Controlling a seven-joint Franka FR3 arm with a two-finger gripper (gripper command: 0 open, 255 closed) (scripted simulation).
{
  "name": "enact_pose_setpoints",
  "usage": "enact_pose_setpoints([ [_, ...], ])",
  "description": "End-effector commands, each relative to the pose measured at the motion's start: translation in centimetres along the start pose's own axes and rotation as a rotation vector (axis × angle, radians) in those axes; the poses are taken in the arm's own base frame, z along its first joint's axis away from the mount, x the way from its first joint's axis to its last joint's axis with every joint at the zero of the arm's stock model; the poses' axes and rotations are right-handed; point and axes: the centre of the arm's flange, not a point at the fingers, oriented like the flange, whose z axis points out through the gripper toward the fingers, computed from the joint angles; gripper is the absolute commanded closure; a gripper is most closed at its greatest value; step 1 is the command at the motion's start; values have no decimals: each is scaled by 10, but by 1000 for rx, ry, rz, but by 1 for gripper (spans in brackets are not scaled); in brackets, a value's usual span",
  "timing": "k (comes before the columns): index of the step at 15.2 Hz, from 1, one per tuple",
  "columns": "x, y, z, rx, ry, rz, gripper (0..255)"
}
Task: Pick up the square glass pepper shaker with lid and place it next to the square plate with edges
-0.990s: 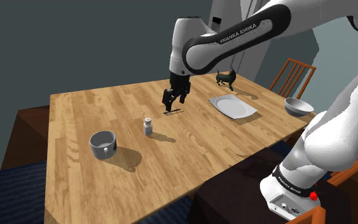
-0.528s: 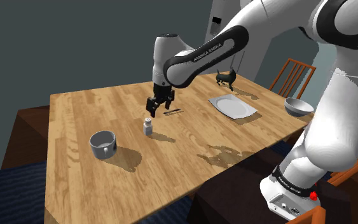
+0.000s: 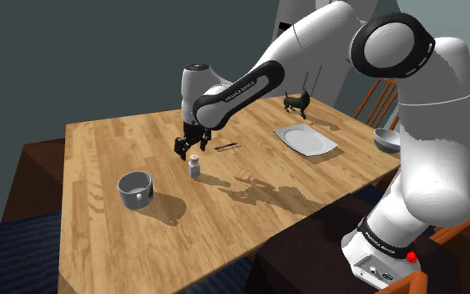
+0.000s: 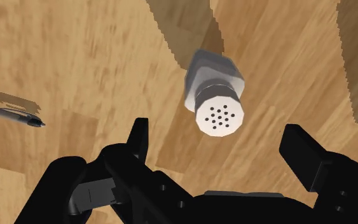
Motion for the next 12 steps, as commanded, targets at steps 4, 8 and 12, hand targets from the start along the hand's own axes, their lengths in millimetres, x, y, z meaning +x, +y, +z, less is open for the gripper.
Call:
enact_pose_setpoints([
  [4, 4, -2, 28, -1, 2, 3, 0],
  [8, 4, -2, 41, -1, 2, 3, 0],
  [12, 4, -2, 41, -1, 2, 3, 0],
])
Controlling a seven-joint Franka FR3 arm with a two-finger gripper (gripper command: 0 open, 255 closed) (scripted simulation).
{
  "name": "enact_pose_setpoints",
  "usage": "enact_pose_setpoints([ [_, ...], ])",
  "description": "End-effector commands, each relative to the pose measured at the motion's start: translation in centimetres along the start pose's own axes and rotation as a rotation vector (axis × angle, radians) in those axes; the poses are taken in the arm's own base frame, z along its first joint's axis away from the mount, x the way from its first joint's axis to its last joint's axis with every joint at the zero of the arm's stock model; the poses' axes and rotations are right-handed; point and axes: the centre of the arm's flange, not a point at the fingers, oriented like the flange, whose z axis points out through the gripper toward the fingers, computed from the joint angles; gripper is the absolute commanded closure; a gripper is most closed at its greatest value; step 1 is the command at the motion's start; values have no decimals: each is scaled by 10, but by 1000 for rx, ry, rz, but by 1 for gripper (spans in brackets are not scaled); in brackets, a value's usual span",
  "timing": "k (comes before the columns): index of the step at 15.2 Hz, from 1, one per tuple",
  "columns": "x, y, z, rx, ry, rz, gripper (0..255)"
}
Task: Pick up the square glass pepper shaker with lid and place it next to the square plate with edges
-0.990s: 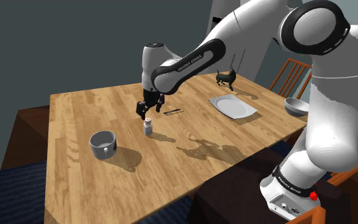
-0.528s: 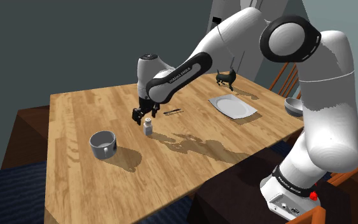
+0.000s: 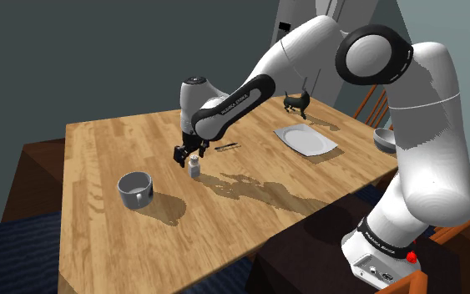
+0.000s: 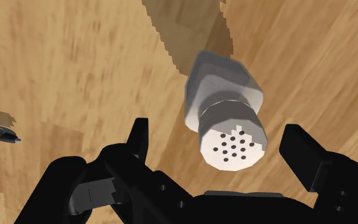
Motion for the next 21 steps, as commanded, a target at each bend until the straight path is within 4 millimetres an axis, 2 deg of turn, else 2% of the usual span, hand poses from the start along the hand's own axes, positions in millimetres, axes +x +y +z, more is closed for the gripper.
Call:
enact_pose_setpoints([
  [1, 0, 0, 0, 0, 0, 0, 0],
  [2, 0, 0, 0, 0, 0, 0, 0],
  [3, 0, 0, 0, 0, 0, 0, 255],
  [12, 0, 0, 0, 0, 0, 0, 255],
  [21, 4, 2, -47, 0, 0, 0, 255],
])
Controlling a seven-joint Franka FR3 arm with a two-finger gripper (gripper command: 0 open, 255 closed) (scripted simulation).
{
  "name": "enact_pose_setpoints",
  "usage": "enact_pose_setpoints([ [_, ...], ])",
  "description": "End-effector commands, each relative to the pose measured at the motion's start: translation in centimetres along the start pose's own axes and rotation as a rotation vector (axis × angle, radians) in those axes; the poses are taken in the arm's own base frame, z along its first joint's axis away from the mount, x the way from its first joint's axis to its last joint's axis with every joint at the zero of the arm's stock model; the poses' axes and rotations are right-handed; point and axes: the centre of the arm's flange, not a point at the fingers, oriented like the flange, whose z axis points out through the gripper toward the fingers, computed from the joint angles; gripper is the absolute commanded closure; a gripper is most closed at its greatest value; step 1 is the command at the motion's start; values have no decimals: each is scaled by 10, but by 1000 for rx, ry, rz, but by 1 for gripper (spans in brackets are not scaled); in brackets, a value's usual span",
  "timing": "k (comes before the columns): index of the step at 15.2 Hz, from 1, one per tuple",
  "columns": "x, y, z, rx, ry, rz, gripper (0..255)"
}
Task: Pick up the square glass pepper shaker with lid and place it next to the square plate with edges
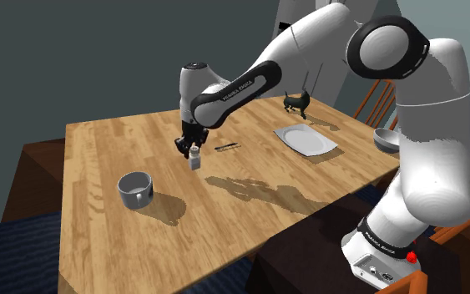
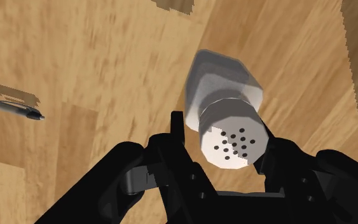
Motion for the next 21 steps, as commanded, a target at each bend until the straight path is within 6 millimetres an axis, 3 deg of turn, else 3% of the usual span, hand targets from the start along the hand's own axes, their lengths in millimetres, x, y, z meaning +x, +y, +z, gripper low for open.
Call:
enact_pose_setpoints([
  [1, 0, 0, -11, 0, 0, 0, 255],
  [21, 9, 4, -116, 0, 0, 0, 255],
])
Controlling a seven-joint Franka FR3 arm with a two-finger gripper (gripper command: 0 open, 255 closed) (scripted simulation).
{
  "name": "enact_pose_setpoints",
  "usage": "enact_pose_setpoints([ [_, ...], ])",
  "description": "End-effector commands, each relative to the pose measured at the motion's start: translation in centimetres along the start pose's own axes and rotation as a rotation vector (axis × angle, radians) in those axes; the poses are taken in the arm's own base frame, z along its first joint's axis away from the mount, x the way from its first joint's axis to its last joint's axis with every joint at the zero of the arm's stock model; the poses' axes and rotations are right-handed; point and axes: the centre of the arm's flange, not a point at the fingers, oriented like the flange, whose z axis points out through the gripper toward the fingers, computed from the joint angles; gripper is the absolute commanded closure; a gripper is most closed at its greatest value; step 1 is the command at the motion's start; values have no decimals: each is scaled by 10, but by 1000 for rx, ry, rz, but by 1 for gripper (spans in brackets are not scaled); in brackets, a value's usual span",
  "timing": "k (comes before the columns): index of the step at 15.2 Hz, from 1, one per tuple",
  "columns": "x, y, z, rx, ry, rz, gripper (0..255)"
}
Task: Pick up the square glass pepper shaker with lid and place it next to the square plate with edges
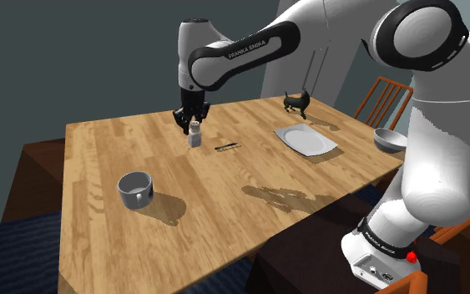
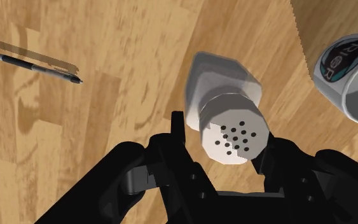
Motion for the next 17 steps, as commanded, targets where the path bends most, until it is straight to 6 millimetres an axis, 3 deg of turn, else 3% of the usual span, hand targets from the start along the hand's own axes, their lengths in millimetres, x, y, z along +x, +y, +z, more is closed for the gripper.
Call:
enact_pose_setpoints([
  [1, 0, 1, -11, 0, 0, 0, 255],
  [2, 0, 1, -12, 0, 0, 0, 255],
  [17, -51, 192, -11, 0, 0, 0, 255],
])
